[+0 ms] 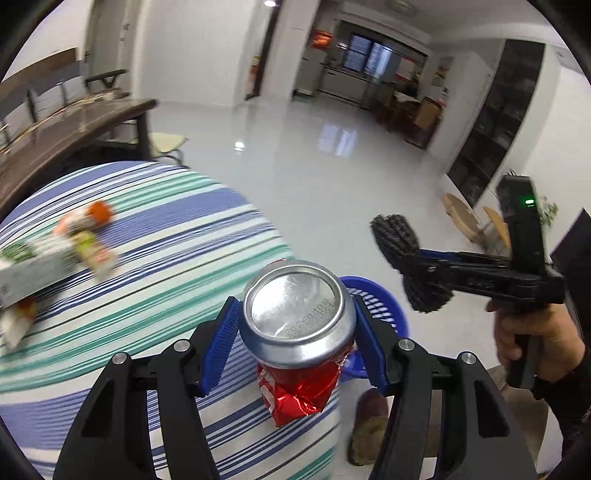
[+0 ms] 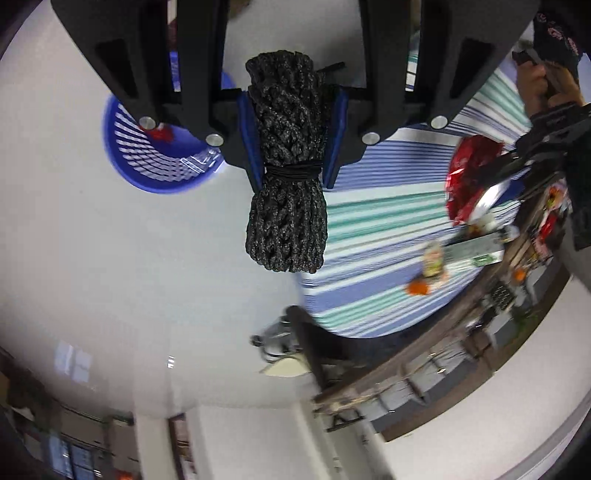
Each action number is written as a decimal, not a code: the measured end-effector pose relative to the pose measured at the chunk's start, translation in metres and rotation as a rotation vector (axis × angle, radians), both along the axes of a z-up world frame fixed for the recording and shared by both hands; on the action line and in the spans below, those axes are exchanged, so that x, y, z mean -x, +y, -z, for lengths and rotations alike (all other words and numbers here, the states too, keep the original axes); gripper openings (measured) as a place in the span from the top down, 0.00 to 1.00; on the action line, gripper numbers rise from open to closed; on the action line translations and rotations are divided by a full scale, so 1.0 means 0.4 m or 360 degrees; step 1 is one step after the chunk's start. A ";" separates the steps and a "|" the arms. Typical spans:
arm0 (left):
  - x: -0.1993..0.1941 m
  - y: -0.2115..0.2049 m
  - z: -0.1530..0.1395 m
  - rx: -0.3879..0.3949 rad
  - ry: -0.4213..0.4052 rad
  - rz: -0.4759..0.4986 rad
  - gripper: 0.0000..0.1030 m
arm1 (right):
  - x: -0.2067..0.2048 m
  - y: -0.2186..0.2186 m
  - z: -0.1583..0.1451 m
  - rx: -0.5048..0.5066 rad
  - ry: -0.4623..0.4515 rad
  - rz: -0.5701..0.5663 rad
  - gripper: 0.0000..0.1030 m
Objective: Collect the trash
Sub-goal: 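Carry the can and brush over the wastebasket and open both tools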
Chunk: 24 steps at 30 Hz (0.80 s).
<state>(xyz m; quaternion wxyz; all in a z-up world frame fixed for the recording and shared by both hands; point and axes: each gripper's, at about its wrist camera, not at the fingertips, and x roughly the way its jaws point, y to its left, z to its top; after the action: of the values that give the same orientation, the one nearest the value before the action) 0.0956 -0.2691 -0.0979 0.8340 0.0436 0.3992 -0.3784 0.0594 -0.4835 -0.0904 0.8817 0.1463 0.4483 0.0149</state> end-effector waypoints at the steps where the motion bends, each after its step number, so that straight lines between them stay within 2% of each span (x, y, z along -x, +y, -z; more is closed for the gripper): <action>1: 0.005 -0.039 0.005 -0.0005 0.0007 0.0036 0.42 | 0.004 -0.031 0.018 0.0029 0.0022 0.0032 0.69; 7: 0.020 -0.231 0.057 -0.0033 0.0056 0.0182 0.41 | 0.025 -0.169 0.112 0.0040 0.0130 0.0166 0.69; 11: 0.011 -0.340 0.122 -0.0050 0.0122 0.0242 0.41 | 0.043 -0.242 0.170 -0.0033 0.0174 0.0261 0.69; 17: -0.012 -0.453 0.211 -0.0092 0.0189 0.0273 0.41 | 0.057 -0.318 0.197 -0.0089 0.0194 0.0341 0.69; 23: -0.018 -0.535 0.276 -0.0155 0.0172 0.0301 0.40 | 0.055 -0.369 0.211 -0.0148 0.0179 0.0387 0.66; 24: -0.020 -0.545 0.284 -0.0159 0.0167 0.0305 0.28 | 0.052 -0.375 0.211 -0.0160 0.0173 0.0405 0.65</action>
<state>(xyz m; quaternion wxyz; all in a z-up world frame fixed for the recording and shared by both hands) 0.1034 -0.4871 -0.2116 0.7688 0.1033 0.4546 -0.4376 0.0385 -0.6335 -0.1750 0.8424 0.2466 0.4720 -0.0827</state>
